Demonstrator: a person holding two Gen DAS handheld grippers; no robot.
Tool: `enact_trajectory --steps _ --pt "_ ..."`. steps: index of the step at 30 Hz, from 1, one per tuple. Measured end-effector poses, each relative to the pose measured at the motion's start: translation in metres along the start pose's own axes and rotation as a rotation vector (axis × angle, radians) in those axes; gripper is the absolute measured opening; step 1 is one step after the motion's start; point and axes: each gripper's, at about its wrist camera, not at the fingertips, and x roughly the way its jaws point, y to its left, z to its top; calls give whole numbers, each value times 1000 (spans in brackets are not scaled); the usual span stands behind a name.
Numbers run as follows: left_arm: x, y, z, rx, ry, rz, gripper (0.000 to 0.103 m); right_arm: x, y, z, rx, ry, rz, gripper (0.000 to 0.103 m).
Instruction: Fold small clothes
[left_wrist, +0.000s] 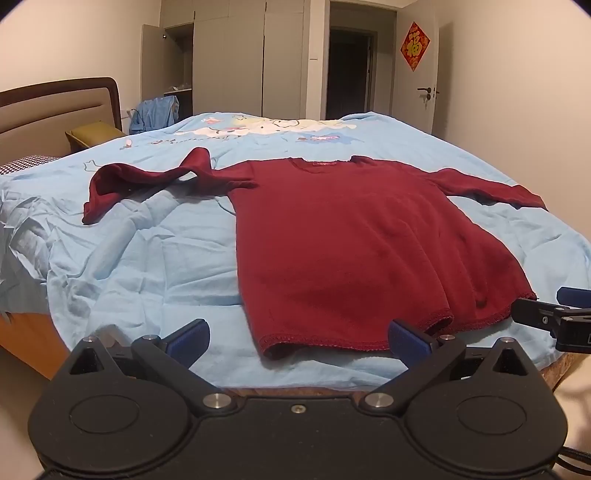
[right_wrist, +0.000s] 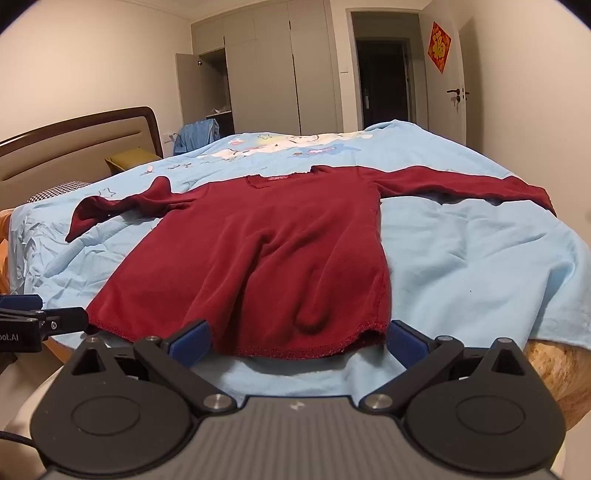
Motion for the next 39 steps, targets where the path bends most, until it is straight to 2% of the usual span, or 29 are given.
enact_trajectory --steps 39 --pt "0 5 -2 -12 4 -1 102 4 3 -3 -5 21 13 103"
